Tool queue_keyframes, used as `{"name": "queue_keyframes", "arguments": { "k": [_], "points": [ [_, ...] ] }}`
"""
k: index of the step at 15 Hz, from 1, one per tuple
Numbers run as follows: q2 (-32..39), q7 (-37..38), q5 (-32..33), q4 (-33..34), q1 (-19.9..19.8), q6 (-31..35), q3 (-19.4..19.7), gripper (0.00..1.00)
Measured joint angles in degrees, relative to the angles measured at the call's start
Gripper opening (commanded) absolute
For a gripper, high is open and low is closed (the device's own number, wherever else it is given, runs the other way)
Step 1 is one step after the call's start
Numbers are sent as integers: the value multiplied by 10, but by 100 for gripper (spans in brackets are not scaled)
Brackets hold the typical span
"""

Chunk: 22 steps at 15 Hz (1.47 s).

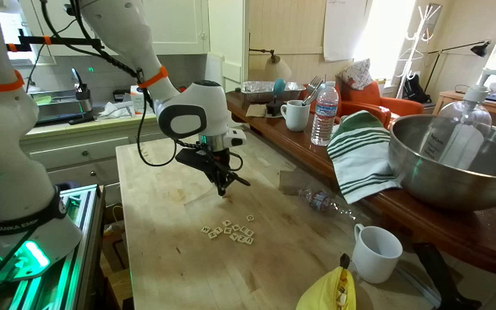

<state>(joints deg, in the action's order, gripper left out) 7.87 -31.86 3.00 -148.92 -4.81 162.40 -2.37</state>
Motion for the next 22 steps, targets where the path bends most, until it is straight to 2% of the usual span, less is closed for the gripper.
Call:
{"name": "queue_keyframes", "arguments": {
  "k": [14,22],
  "points": [
    [-44,31,46,-12,-4,0,37,0],
    [-55,-56,99,-34,-36,0,91,0]
  ]
}}
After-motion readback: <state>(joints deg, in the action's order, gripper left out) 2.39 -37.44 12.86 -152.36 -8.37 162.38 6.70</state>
